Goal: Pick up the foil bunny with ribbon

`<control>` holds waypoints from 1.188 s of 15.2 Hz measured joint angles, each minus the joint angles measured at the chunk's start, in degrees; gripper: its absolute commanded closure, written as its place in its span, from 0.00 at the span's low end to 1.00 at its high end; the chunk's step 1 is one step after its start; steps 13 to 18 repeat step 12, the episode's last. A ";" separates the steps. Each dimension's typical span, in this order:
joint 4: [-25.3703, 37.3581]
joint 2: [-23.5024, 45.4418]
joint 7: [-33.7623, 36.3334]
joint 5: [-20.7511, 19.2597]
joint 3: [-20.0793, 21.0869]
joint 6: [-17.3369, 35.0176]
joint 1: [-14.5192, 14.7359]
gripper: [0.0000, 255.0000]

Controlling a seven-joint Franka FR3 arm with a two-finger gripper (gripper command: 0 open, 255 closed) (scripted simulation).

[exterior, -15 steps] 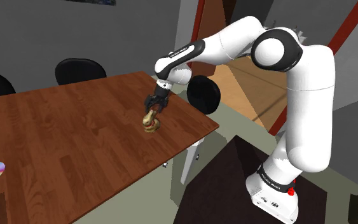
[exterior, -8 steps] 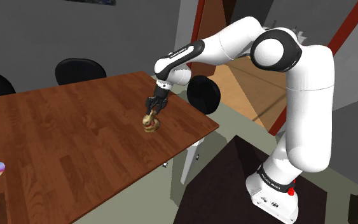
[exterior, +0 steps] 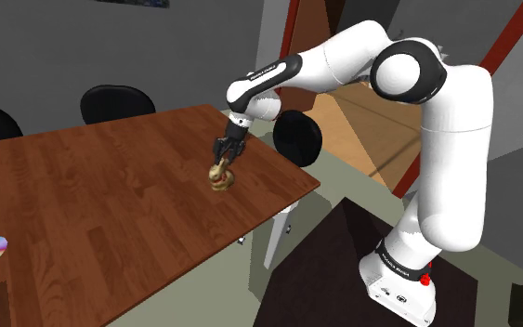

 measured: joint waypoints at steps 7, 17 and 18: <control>0.56 -3.37 2.25 -1.65 -0.69 -3.55 0.30 1.00; 1.54 -5.18 3.74 -2.70 -1.08 -6.09 0.42 1.00; 1.54 -5.18 3.74 -2.70 -1.08 -6.09 0.42 1.00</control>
